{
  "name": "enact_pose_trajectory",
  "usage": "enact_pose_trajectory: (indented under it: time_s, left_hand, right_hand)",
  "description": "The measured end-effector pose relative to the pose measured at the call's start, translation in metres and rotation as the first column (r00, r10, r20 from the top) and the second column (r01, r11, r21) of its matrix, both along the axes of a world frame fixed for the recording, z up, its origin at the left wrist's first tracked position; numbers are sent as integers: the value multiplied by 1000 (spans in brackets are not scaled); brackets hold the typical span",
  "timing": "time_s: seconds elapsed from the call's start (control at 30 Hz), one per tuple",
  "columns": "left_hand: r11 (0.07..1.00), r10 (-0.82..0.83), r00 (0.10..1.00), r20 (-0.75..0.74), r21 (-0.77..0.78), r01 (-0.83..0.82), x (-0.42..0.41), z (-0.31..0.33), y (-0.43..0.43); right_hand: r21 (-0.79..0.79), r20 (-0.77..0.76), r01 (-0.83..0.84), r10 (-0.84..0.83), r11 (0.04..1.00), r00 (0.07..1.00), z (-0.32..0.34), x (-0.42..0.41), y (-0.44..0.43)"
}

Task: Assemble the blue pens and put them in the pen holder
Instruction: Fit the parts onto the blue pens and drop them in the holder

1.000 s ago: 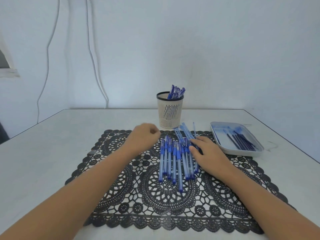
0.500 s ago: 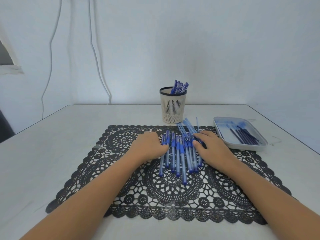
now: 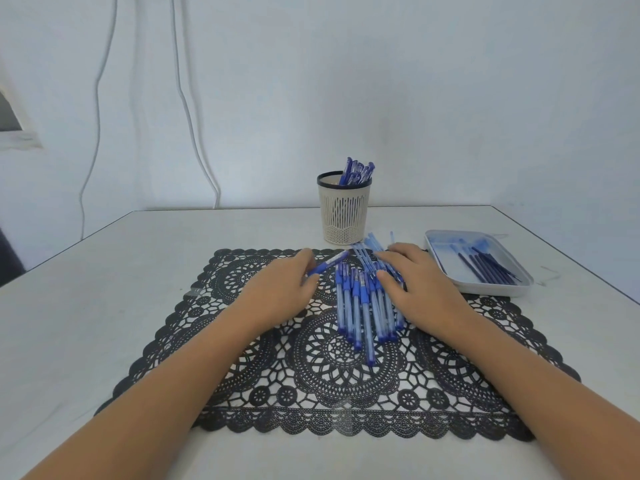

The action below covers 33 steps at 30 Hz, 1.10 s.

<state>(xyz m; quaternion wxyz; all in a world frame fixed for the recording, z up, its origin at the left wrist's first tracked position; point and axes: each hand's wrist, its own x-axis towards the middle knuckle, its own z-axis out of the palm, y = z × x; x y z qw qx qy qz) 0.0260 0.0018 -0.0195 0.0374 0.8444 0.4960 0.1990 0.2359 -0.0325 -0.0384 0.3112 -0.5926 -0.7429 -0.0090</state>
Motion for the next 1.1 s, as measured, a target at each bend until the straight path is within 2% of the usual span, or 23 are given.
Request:
enact_pose_trajectory:
  time_s: [0.1, 0.17, 0.23, 0.53, 0.73, 0.87, 1.0, 1.1]
  left_hand:
    - [986, -151, 988, 15, 72, 150, 1, -4, -1]
    - [970, -226, 974, 16, 99, 223, 3, -6, -1]
    - [957, -277, 960, 27, 101, 274, 4, -7, -2]
    - [927, -371, 926, 74, 91, 365, 0, -1, -7]
    - [918, -393, 916, 82, 86, 386, -1, 0, -8]
    - [928, -367, 926, 91, 107, 357, -3, -2, -5]
    - [943, -302, 949, 93, 177, 283, -6, -6, -2]
    - [960, -208, 970, 123, 216, 179, -12, -14, 6]
  right_hand:
    - [123, 148, -106, 88, 987, 985, 4, -9, -6]
    - [129, 274, -179, 139, 975, 952, 2, -14, -9]
    - [100, 308, -203, 163, 974, 937, 4, -18, -11]
    - [-41, 308, -254, 254, 966, 917, 13, -24, -14]
    - [-57, 185, -303, 309, 951, 933, 14, -20, -12]
    - [-56, 97, -277, 282, 959, 955, 19, -17, -13]
    - [-95, 151, -149, 162, 984, 975, 18, -15, -16]
    - [-154, 39, -148, 156, 977, 987, 22, -17, -21]
